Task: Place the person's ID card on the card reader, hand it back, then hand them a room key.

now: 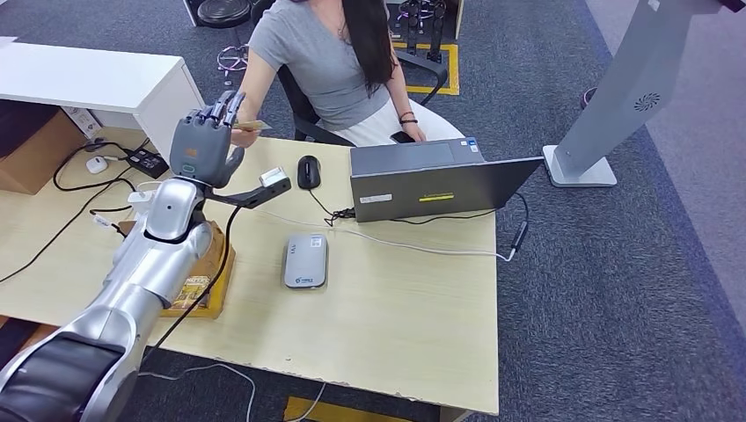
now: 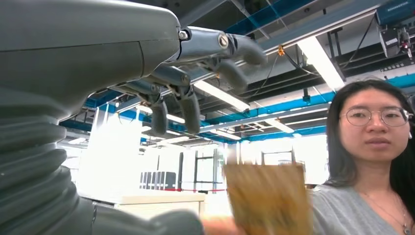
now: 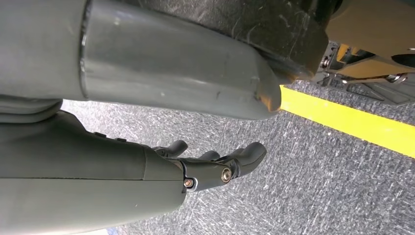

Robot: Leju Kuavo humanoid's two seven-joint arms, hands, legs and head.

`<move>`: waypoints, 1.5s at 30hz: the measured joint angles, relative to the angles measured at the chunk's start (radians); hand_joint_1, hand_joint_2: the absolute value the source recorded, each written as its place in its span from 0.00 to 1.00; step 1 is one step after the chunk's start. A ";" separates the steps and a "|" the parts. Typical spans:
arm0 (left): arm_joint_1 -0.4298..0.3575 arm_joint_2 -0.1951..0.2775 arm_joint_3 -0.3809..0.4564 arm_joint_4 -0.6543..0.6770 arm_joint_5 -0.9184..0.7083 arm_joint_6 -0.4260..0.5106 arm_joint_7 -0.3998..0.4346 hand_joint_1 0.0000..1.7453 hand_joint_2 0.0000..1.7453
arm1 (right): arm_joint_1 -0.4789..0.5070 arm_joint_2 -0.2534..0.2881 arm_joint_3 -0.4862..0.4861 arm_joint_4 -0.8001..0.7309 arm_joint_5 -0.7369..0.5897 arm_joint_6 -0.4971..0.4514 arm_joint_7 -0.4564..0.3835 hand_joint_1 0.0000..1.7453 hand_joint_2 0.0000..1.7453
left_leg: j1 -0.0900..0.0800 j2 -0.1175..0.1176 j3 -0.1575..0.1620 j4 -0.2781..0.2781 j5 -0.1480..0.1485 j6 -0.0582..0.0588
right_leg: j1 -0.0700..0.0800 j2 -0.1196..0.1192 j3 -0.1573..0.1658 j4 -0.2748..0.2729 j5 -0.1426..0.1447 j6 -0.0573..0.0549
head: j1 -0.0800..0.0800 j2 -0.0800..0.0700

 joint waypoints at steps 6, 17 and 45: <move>0.048 -0.001 0.008 -0.035 0.000 -0.002 -0.017 0.00 1.00 | 0.000 0.000 0.000 0.000 0.000 -0.004 0.001 0.00 0.00 | 0.000 0.000 0.000 0.000 0.000 0.000 | 0.000 0.000 0.000 0.000 0.000 0.000 | 0.000 0.000; 0.272 0.015 0.007 -0.341 0.050 -0.161 -0.053 0.00 1.00 | 0.005 -0.002 -0.003 0.007 -0.047 -0.021 0.001 0.00 0.00 | 0.000 0.001 -0.001 0.000 -0.001 0.000 | 0.000 0.001 -0.002 0.000 0.000 0.000 | 0.000 0.000; 1.056 0.227 0.005 -1.016 0.045 -0.132 0.031 0.00 1.00 | 0.028 -0.001 -0.070 0.014 -0.145 -0.072 -0.017 0.00 0.00 | 0.000 0.000 -0.005 -0.001 -0.003 0.001 | 0.000 -0.001 -0.005 -0.001 -0.002 0.000 | 0.000 0.000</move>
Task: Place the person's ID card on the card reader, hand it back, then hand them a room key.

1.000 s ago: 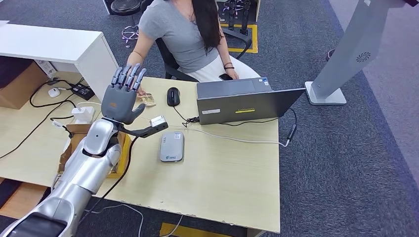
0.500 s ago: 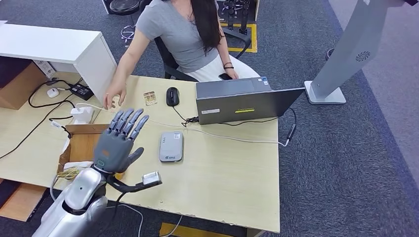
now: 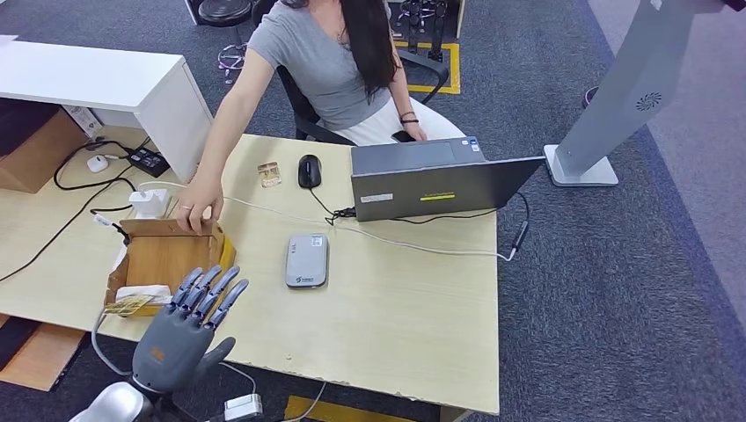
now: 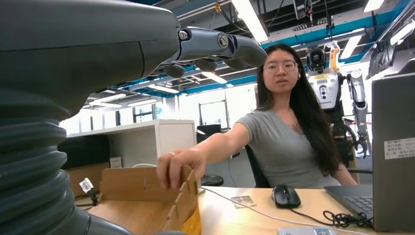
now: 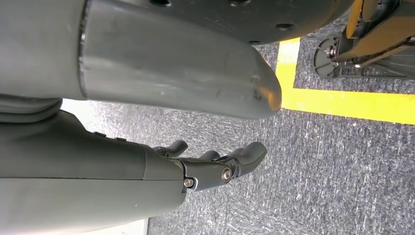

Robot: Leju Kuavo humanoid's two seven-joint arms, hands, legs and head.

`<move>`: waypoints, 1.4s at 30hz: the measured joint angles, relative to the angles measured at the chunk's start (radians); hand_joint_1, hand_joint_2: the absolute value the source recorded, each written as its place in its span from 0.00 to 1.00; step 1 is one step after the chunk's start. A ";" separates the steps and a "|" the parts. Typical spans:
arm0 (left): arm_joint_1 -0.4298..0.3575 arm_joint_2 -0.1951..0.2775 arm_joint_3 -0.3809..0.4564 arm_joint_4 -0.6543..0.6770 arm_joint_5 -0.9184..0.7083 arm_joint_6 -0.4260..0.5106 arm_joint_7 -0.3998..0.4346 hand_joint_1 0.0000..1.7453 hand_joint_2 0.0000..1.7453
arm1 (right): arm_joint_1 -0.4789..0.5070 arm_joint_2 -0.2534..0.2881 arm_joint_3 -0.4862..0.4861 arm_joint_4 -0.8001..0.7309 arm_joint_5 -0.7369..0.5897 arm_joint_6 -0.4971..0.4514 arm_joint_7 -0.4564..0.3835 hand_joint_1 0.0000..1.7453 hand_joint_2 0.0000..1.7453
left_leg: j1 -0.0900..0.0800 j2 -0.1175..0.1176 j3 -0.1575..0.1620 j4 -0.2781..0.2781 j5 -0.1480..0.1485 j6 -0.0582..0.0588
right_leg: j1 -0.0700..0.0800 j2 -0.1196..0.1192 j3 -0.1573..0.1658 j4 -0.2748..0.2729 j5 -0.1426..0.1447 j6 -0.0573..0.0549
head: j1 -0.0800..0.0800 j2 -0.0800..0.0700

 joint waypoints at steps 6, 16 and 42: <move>0.057 0.037 0.005 -0.030 0.033 -0.047 0.073 0.00 1.00 | 0.000 0.000 -0.008 0.000 -0.009 -0.004 0.000 0.00 0.00 | 0.000 0.001 0.000 0.000 0.000 0.000 | 0.000 0.001 0.001 0.000 0.000 0.000 | 0.000 0.000; 0.178 0.089 0.054 -0.063 0.086 -0.058 0.166 0.00 1.00 | 0.005 0.000 -0.010 0.002 -0.020 -0.010 0.001 0.00 0.00 | 0.000 0.000 0.000 0.000 -0.001 -0.001 | 0.000 0.000 0.001 0.000 -0.001 -0.001 | 0.000 0.000; 0.091 -0.280 0.654 0.171 0.122 -0.169 -0.199 0.00 1.00 | 0.004 0.000 -0.004 0.005 -0.004 -0.003 0.017 0.00 0.00 | 0.000 -0.001 0.000 0.000 -0.001 -0.001 | 0.000 -0.001 0.002 0.000 -0.001 -0.001 | 0.000 0.000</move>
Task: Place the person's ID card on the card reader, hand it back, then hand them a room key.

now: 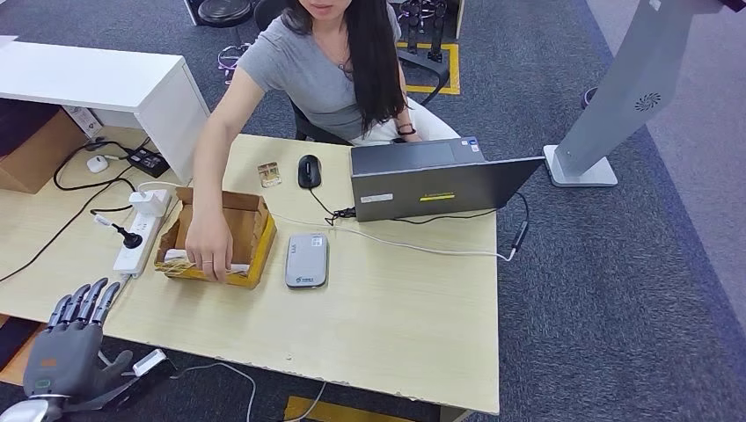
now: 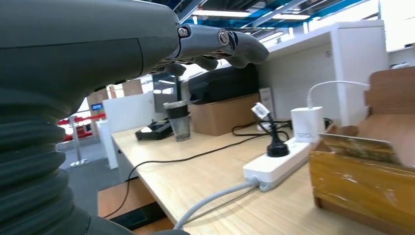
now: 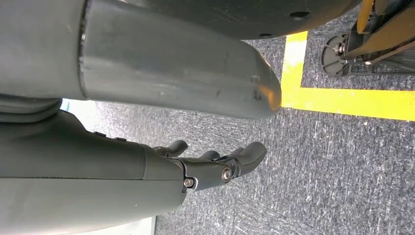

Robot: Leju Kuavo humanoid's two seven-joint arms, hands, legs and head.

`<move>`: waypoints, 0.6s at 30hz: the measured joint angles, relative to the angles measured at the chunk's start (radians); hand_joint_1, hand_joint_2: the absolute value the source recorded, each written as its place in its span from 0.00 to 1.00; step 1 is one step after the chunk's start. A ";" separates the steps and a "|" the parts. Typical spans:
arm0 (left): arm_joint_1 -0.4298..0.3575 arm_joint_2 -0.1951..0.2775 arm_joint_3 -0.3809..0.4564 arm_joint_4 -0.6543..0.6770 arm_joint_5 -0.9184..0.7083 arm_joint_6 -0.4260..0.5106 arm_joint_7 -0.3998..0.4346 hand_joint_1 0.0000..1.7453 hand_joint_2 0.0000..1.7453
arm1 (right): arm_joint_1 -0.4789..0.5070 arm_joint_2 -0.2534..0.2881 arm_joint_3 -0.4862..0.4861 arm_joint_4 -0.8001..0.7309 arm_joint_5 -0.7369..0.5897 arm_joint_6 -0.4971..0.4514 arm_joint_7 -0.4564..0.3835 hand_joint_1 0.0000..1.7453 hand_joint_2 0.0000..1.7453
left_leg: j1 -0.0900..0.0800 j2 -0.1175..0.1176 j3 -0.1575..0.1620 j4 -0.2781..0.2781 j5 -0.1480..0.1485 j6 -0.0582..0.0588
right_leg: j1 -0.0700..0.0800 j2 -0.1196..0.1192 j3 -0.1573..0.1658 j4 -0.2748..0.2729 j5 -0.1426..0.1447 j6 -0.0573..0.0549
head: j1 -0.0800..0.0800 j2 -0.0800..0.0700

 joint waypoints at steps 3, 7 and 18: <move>-0.023 -0.016 0.020 0.024 -0.012 -0.001 -0.011 0.00 1.00 | 0.000 0.000 0.004 0.000 0.004 0.002 0.000 0.00 0.00 | 0.000 0.000 0.000 0.000 0.000 0.000 | 0.000 0.000 0.000 0.000 0.000 0.000 | 0.000 0.000; -0.068 -0.032 0.035 0.069 -0.033 0.000 -0.028 0.00 1.00 | -0.001 0.000 0.010 0.000 0.007 0.008 0.002 0.00 0.00 | 0.000 -0.001 0.000 0.000 0.000 0.000 | 0.000 -0.001 0.000 0.000 0.000 0.000 | 0.000 0.000; -0.179 -0.041 0.017 0.191 -0.068 0.021 -0.005 0.00 1.00 | -0.005 0.000 0.034 0.000 0.023 0.024 0.007 0.00 0.00 | 0.000 -0.001 0.001 0.000 0.001 0.000 | 0.000 -0.001 0.000 0.000 0.000 0.000 | 0.000 0.000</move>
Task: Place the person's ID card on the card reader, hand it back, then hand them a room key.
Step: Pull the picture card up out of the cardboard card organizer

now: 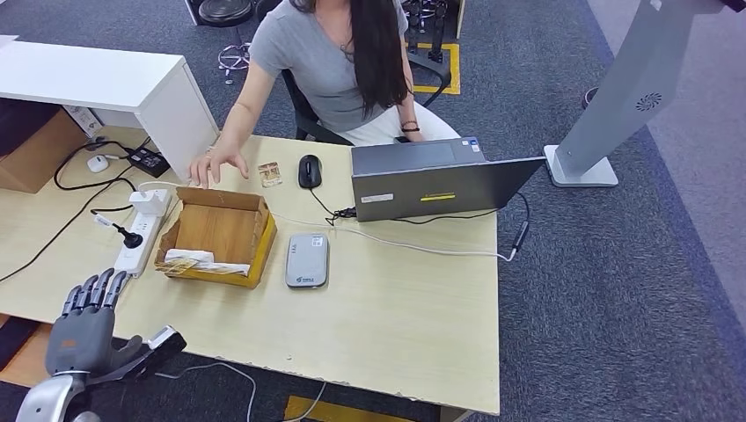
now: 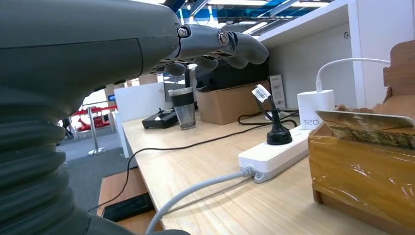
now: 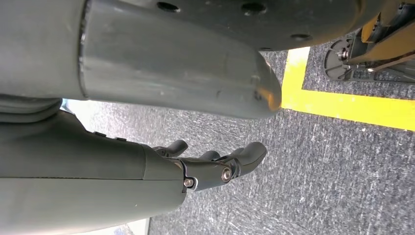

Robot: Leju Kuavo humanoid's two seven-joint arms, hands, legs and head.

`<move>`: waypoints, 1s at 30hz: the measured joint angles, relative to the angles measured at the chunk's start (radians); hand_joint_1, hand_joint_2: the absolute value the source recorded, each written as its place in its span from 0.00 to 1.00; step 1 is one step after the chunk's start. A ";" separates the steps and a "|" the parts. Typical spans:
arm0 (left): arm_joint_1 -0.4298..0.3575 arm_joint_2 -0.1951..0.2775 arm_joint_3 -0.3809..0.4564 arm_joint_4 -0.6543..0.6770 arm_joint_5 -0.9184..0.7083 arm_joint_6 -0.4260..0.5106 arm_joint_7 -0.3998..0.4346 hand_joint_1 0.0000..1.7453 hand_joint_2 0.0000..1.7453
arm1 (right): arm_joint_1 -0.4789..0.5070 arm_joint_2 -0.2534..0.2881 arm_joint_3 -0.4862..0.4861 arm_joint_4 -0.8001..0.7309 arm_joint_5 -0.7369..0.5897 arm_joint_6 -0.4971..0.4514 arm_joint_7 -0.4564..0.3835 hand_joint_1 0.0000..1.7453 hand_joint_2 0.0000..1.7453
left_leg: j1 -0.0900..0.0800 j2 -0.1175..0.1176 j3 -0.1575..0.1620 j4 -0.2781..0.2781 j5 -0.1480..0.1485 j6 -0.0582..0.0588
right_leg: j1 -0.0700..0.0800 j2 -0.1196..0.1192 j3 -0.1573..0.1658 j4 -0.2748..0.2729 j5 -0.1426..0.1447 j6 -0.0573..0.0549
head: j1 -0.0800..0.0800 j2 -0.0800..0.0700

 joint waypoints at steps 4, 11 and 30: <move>-0.055 0.013 -0.055 0.050 0.002 0.019 0.045 0.00 1.00 | -0.005 0.000 0.014 0.000 0.007 0.006 0.000 0.00 0.00 | 0.000 0.000 0.000 0.000 0.001 0.000 | 0.000 0.000 0.000 0.000 0.000 0.000 | 0.000 0.000; -0.182 0.037 -0.209 0.130 0.002 0.031 0.106 0.00 1.00 | -0.012 0.000 0.037 0.000 0.019 0.017 0.000 0.00 0.00 | 0.000 -0.001 0.000 0.000 0.002 0.000 | 0.000 -0.001 0.000 0.000 0.002 0.001 | 0.000 0.000; -0.296 0.057 -0.381 0.169 0.013 0.021 0.149 0.00 1.00 | -0.015 -0.003 0.055 0.001 0.020 0.018 0.004 0.00 0.00 | 0.000 0.000 -0.001 0.001 0.002 0.000 | 0.000 0.001 -0.001 0.000 0.003 0.001 | 0.000 0.000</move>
